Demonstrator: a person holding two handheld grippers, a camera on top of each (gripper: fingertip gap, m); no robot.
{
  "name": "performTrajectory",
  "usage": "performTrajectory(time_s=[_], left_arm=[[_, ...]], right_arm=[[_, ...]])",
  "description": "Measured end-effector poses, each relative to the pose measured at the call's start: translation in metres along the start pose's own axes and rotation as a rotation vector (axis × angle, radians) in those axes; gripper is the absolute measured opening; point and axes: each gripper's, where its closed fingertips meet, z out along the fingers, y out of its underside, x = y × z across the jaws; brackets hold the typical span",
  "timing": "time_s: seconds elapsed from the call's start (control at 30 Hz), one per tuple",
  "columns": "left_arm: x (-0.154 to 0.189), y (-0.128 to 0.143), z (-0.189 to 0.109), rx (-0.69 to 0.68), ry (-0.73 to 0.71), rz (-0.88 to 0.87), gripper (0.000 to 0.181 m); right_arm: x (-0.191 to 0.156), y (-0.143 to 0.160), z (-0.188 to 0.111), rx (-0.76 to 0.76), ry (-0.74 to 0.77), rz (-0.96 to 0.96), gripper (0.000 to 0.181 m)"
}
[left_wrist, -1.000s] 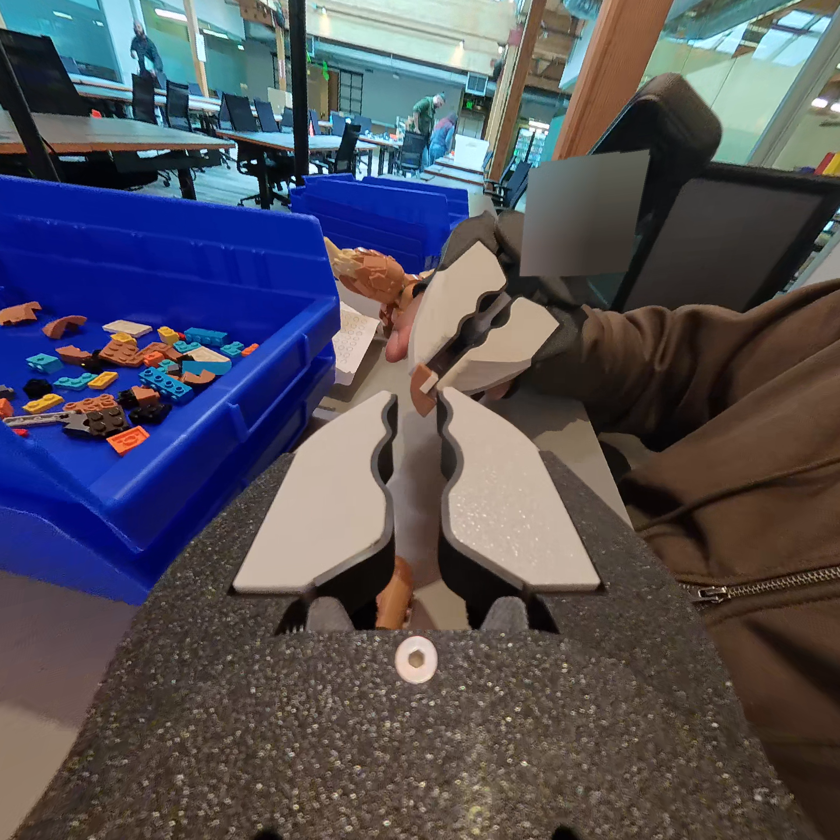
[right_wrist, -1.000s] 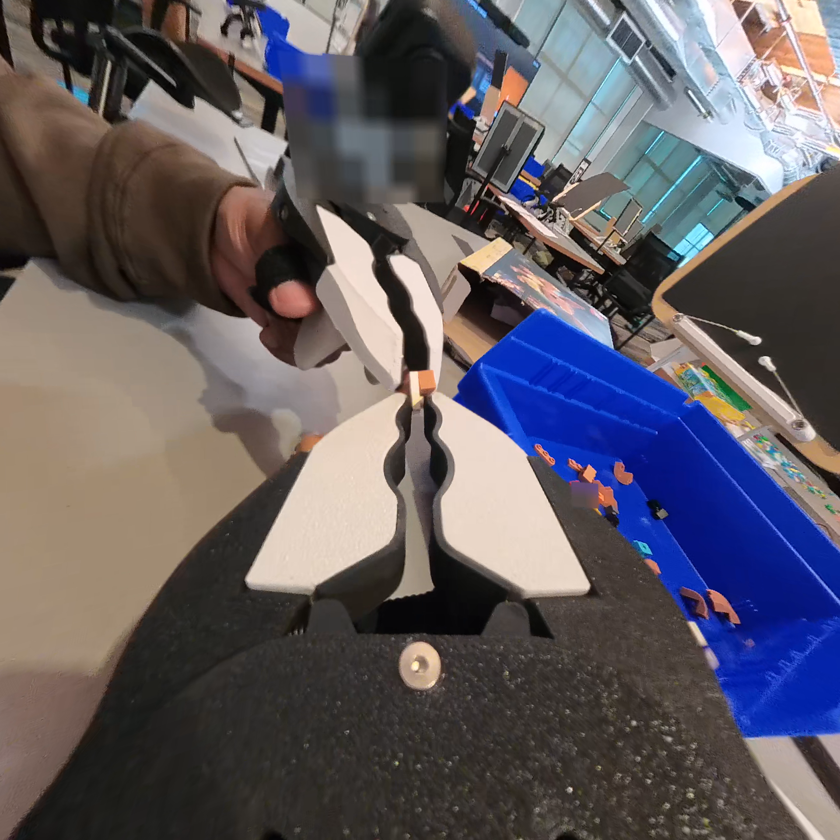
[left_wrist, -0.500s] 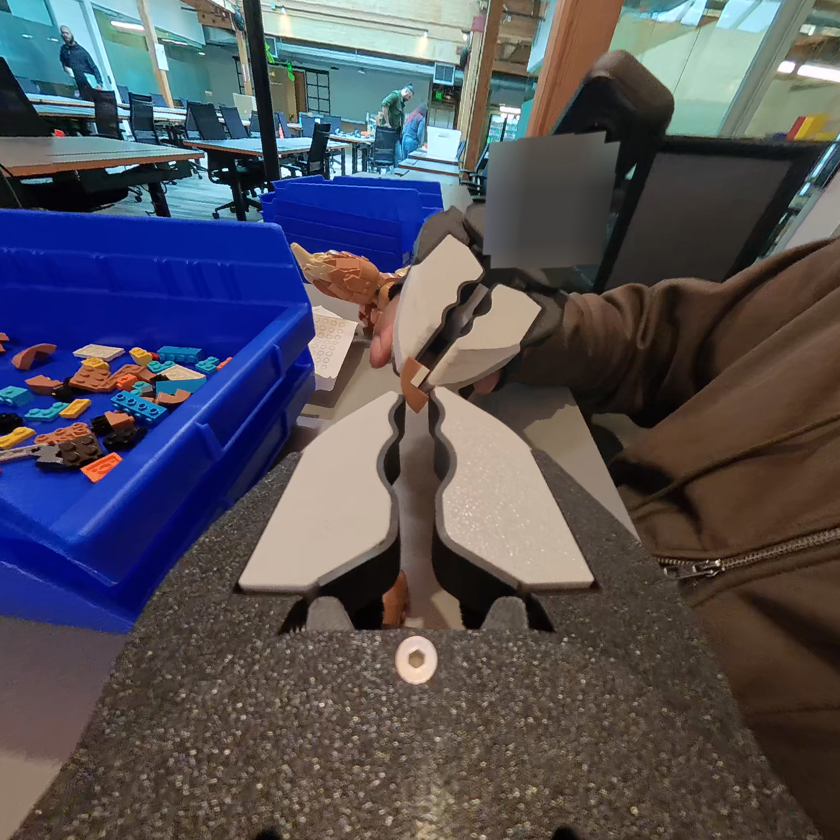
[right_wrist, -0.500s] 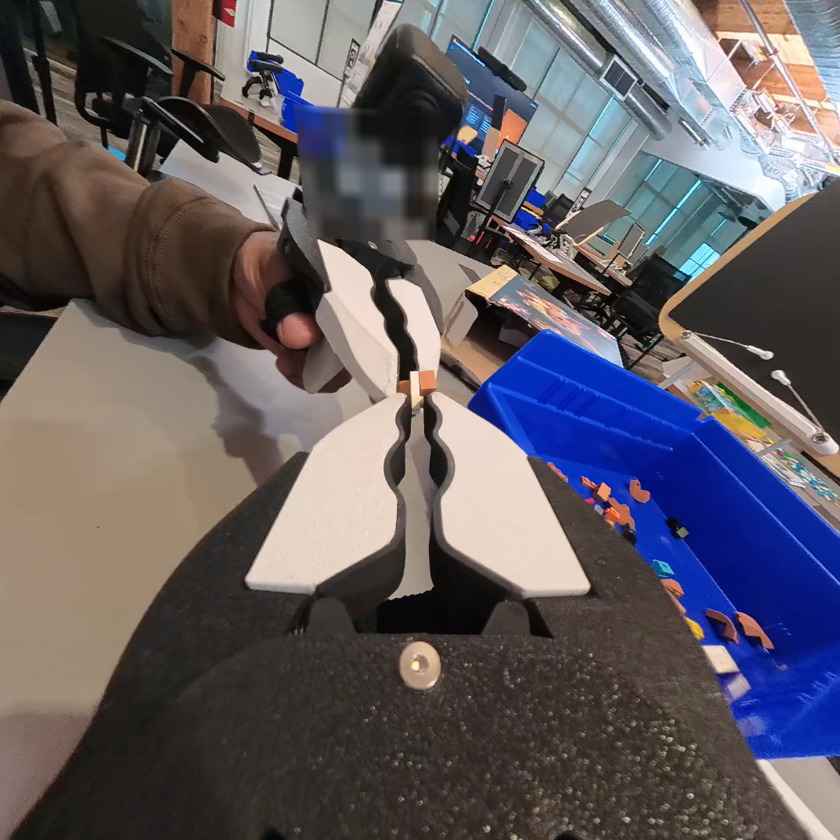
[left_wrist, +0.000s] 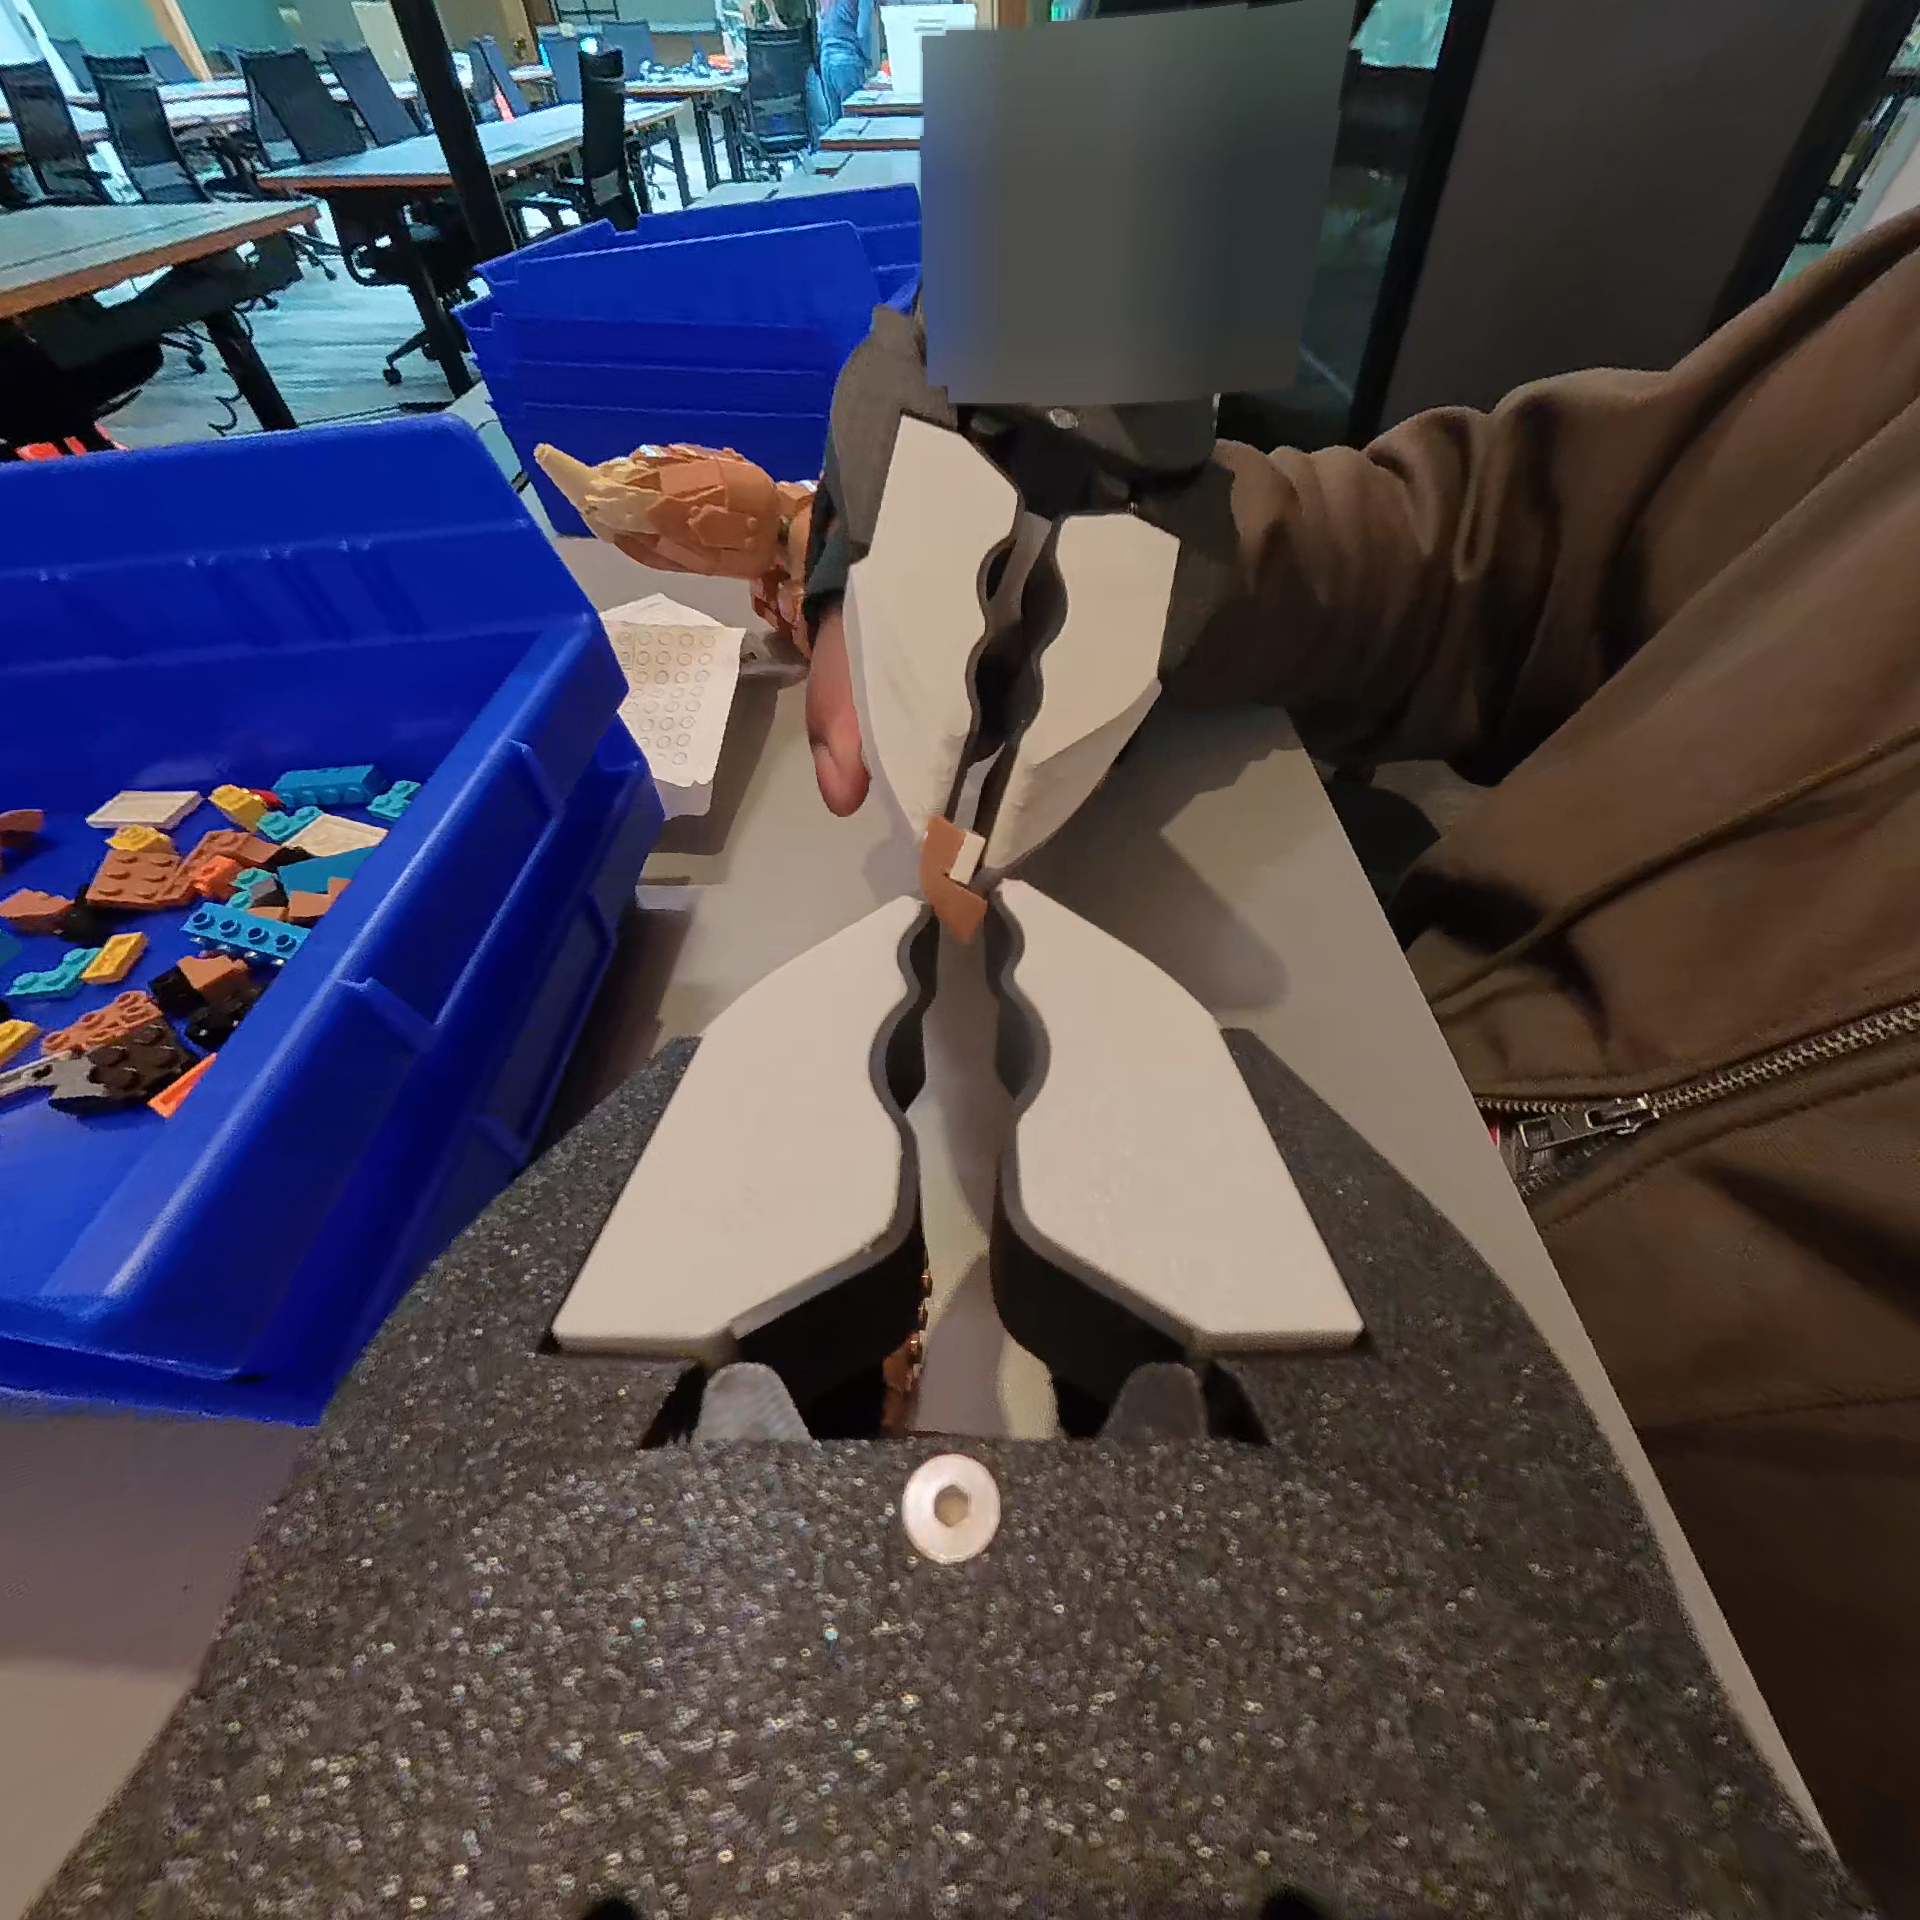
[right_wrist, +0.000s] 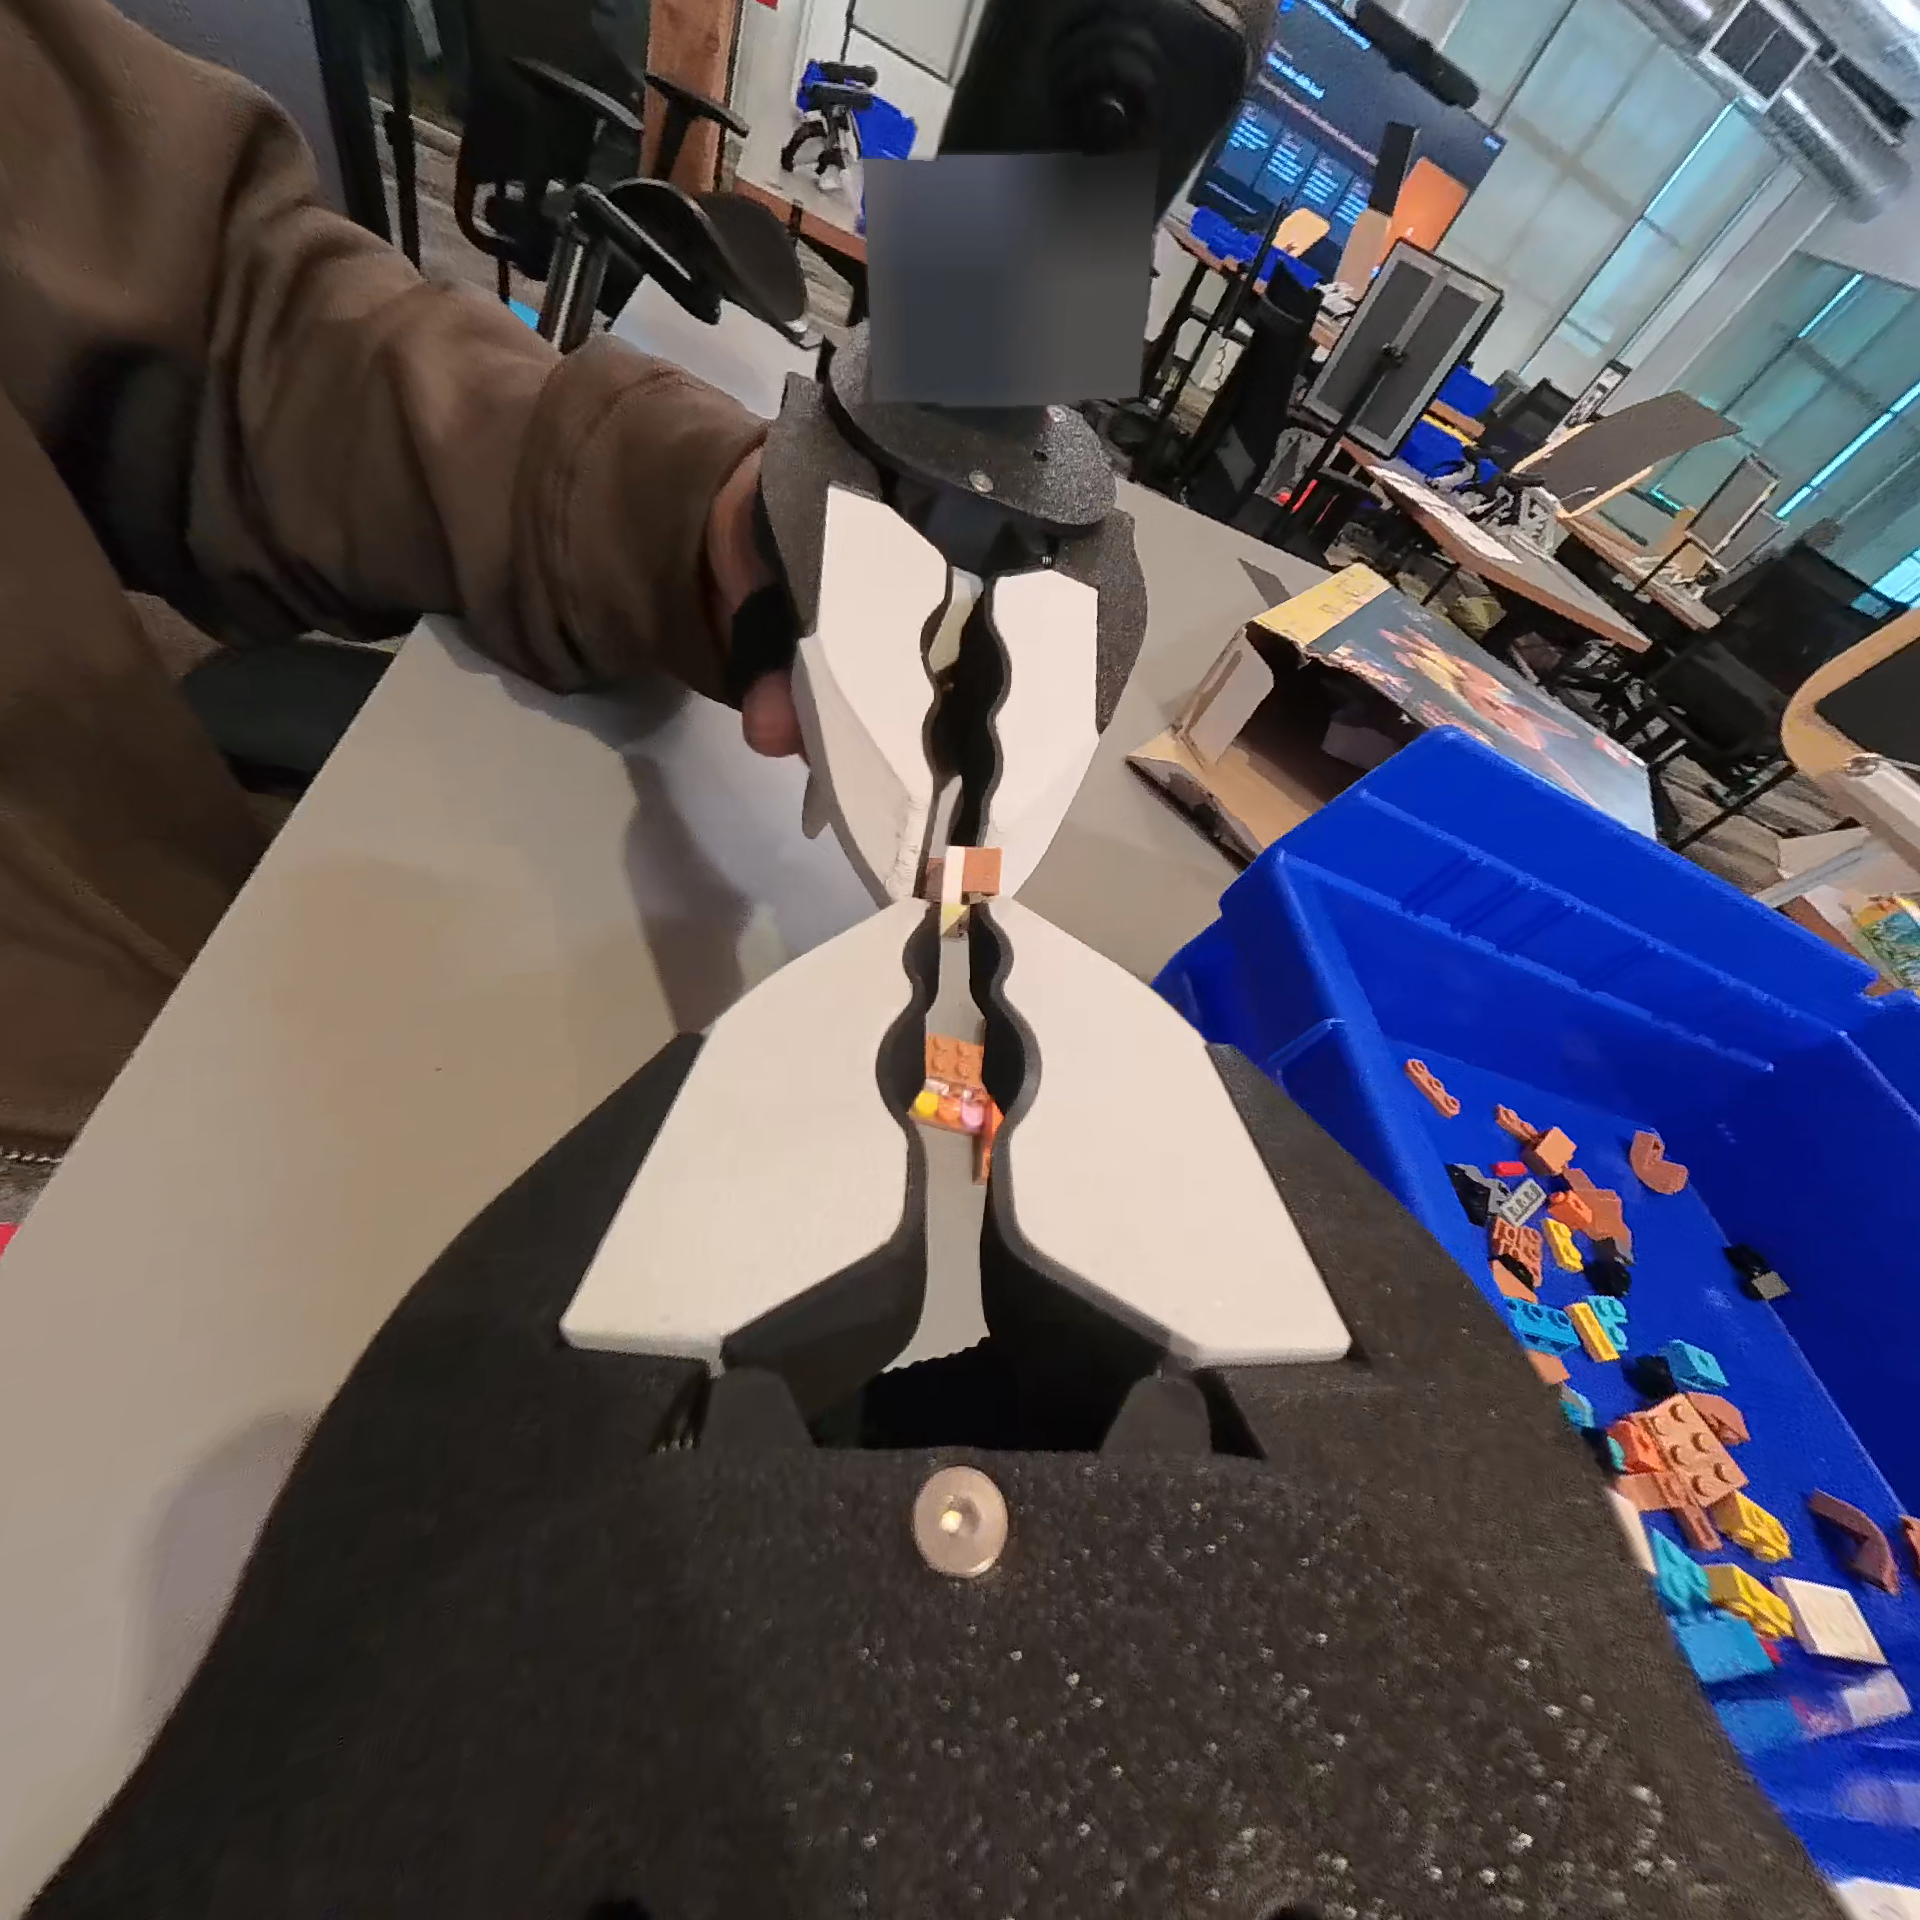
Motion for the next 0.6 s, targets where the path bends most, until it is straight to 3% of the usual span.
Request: performTrajectory(time_s=[0.13,0.37,0.43,0.6], left_arm=[[0.001,0.000,0.001,-0.018,-0.013,0.041,0.009],[-0.012,-0.006,-0.006,0.024,-0.081,0.002,0.009],[-0.019,-0.009,-0.009,0.042,-0.116,-0.022,0.009],[-0.025,-0.006,-0.007,0.040,-0.144,-0.052,0.009]], right_arm=[[-0.008,0.001,0.000,0.008,-0.079,0.051,0.005],[0.010,0.000,-0.001,-0.038,0.086,-0.067,0.005],[0.023,-0.005,-0.007,-0.043,0.189,-0.137,0.005],[0.077,-0.037,-0.038,0.035,0.649,-0.349,0.005]])
